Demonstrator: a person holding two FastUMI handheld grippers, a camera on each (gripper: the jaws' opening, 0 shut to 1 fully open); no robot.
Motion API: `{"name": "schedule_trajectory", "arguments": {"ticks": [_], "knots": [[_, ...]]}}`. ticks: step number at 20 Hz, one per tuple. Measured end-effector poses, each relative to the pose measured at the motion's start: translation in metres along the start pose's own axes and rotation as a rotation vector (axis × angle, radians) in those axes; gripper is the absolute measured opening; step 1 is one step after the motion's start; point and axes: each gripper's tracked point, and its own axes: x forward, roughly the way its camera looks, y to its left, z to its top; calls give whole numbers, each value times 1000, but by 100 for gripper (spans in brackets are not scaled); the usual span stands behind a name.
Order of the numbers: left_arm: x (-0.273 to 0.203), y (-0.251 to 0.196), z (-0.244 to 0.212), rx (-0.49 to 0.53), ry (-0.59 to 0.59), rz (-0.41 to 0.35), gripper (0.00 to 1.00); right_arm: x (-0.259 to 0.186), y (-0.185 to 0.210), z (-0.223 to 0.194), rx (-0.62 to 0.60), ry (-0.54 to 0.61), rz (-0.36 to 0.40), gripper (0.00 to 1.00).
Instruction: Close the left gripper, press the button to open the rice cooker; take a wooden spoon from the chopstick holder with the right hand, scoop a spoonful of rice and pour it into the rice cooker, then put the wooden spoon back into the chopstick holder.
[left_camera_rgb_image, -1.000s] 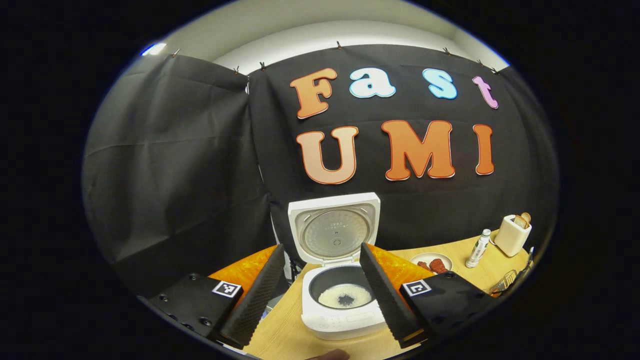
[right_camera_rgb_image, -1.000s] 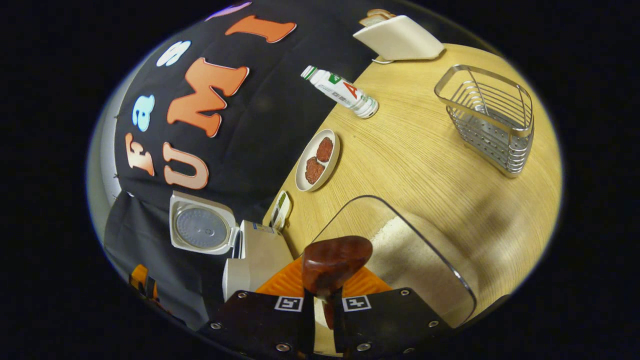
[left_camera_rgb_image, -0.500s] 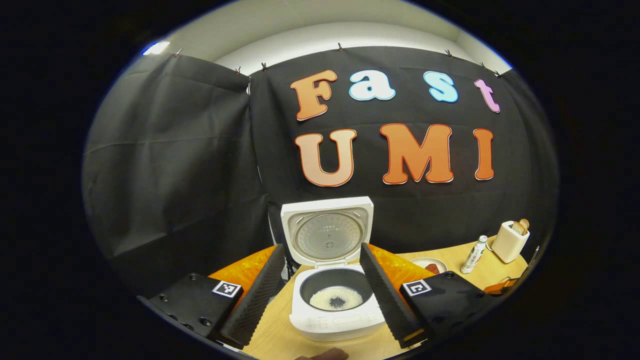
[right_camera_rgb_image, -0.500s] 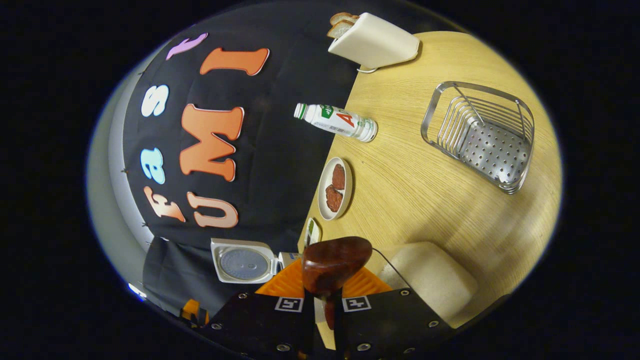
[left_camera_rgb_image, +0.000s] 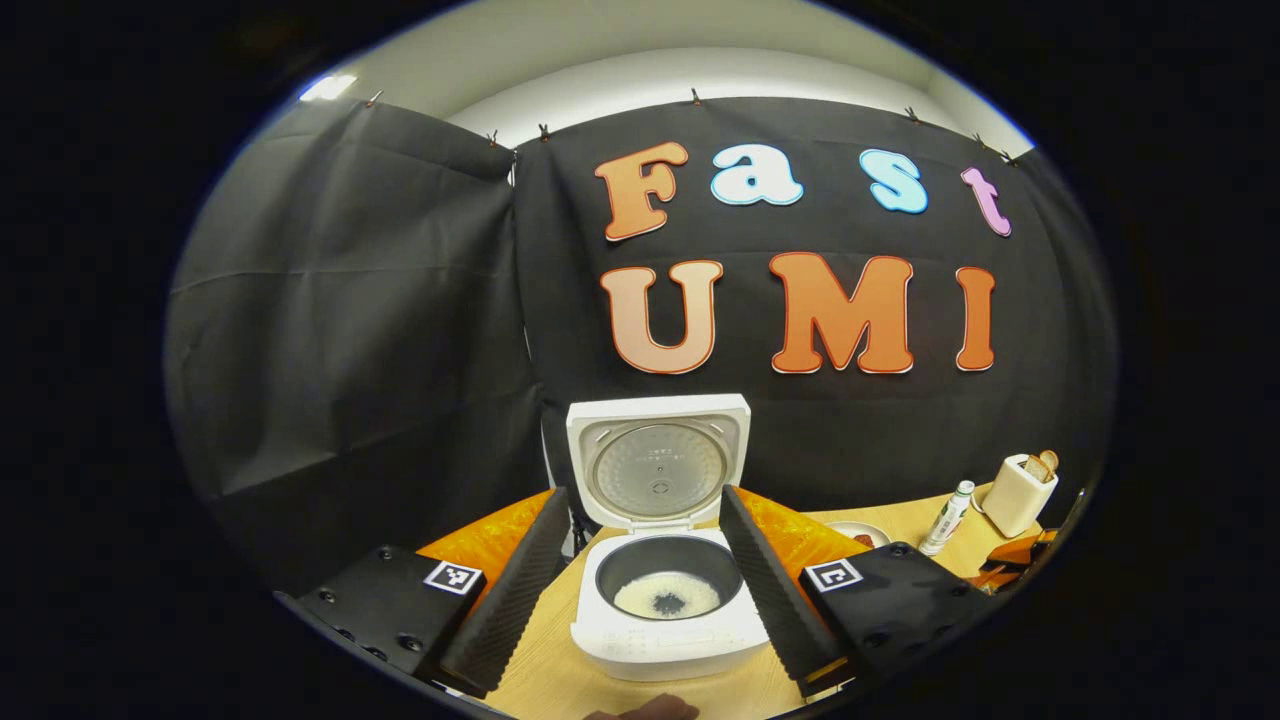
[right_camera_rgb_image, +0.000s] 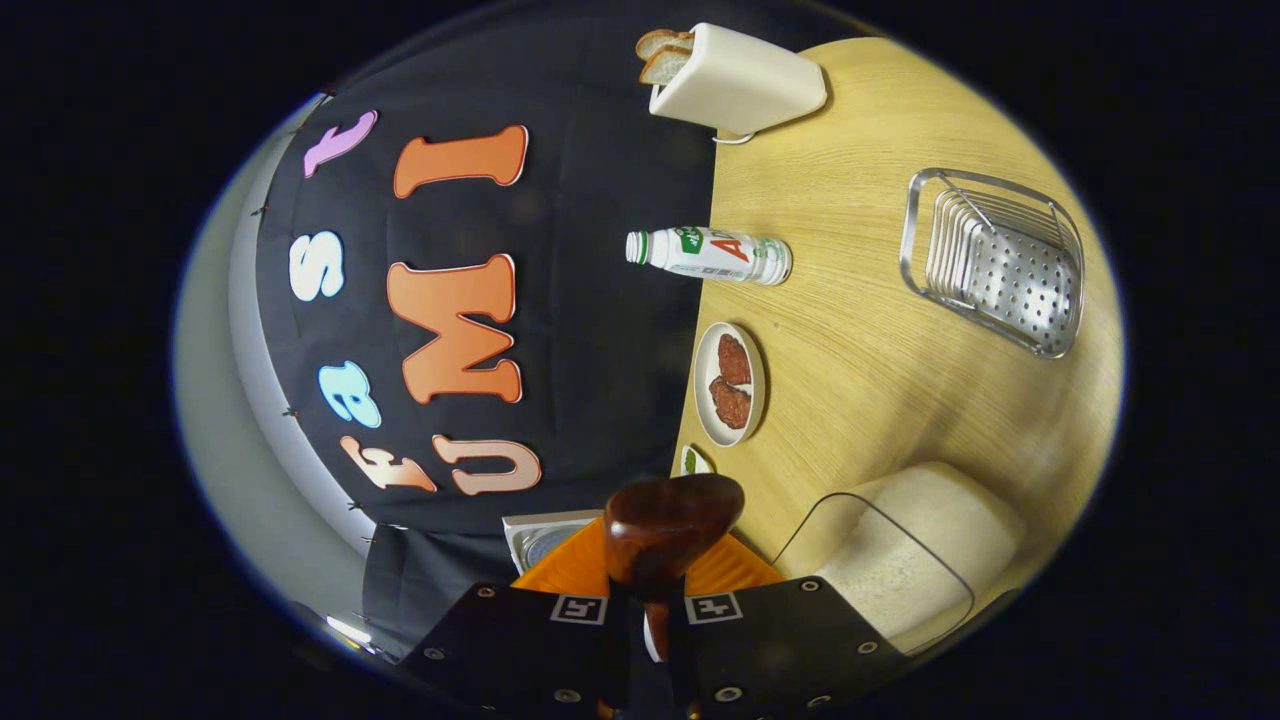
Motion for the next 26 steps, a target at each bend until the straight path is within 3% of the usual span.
{"name": "schedule_trajectory", "arguments": {"ticks": [12, 13, 14, 18, 23, 26], "knots": [[-3, 59, -8, -40, -18, 97, 99, 56, 76, -45, 32, 69, 105, 14], [-4, 66, -8, -37, -19, 110, 99, 61, 84, -51, 31, 80, 113, 10], [-4, 74, -7, -34, -23, 123, 100, 69, 90, -58, 29, 90, 120, 14], [-3, 103, -10, -41, -23, 182, 100, 95, 113, -85, 25, 126, 153, 14], [-2, 124, -23, -48, 3, 191, 100, 134, 126, -110, 15, 141, 139, 14], [0, 135, -25, -27, -2, 196, 100, 158, 128, -127, -51, 135, 106, 14]]}}
